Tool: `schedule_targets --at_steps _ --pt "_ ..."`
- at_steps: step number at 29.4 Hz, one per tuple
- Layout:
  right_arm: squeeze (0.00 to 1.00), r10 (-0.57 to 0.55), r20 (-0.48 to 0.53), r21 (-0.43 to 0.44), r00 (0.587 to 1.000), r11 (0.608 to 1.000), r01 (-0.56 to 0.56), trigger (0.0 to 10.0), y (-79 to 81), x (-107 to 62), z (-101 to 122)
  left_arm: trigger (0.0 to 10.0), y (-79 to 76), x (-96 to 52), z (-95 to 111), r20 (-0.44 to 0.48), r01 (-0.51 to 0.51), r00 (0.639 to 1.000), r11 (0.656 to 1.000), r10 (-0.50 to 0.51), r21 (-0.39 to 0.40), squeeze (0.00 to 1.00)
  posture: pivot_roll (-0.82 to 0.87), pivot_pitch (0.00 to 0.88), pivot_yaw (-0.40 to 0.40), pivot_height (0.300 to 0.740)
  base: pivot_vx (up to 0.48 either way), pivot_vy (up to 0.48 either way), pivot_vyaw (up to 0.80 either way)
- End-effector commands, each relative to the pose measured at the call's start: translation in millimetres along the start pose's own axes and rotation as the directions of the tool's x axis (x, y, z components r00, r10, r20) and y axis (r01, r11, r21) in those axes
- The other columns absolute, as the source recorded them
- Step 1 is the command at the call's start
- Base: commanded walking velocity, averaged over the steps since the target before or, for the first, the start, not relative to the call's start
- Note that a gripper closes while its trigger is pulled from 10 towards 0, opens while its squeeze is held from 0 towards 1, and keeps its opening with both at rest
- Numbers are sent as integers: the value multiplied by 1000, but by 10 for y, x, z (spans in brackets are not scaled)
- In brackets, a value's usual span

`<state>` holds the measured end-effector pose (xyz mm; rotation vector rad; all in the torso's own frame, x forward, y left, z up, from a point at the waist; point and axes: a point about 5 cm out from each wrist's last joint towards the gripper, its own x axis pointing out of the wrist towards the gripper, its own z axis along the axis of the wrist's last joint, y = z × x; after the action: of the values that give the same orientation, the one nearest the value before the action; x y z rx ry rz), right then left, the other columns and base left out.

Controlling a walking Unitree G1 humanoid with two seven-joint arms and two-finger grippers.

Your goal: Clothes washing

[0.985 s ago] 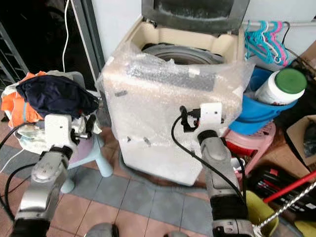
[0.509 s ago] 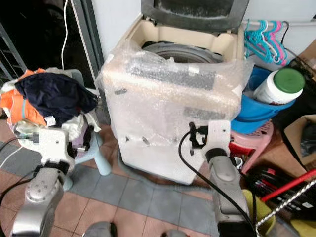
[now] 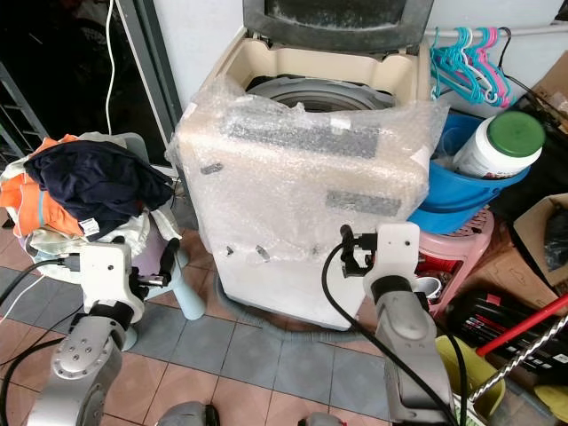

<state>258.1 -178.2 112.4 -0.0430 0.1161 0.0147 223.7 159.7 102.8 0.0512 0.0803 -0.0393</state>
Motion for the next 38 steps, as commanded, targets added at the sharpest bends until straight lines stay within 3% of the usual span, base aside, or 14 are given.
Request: schedule_targets --at_steps 1,5,9,11,19,25,28,38 --pt "0 47 53 7 998 999 -47 10000 58 45 141 10000 -20 44 96 26 -1 1000 1000 2 -26 0 -24 0 3 740 0 311 0" --pt "0 52 70 7 996 999 -52 10000 59 89 210 10000 -52 43 175 45 9 999 999 -7 -38 0 -14 0 0 740 0 480 0" --pt "0 46 54 7 997 999 -47 10000 47 63 177 10000 -49 -61 74 -10 -11 1000 997 10 -80 0 -17 0 6 740 0 480 0" --pt "0 49 26 12 998 999 -49 10000 47 25 109 10000 -101 -92 51 -29 33 999 997 -35 -76 0 -9 0 8 740 0 480 0" --pt "0 60 45 16 997 998 -61 10000 92 37 134 10000 -81 -12 98 -13 26 1000 997 -27 -66 0 -13 0 13 740 0 480 0" --pt "0 101 49 1 994 995 -101 10000 115 30 132 10000 -75 17 105 -11 5 1000 998 -6 -57 0 -22 0 2 740 0 480 792" --pt "0 107 45 3 993 994 -107 10000 146 25 127 10000 -41 28 132 12 -20 1000 1000 20 -13 0 -19 2 7 740 0 0 800" --pt "0 143 70 2 987 990 -143 10000 229 86 168 10000 49 38 156 24 -49 998 997 51 -62 0 -9 0 17 740 0 0 160"
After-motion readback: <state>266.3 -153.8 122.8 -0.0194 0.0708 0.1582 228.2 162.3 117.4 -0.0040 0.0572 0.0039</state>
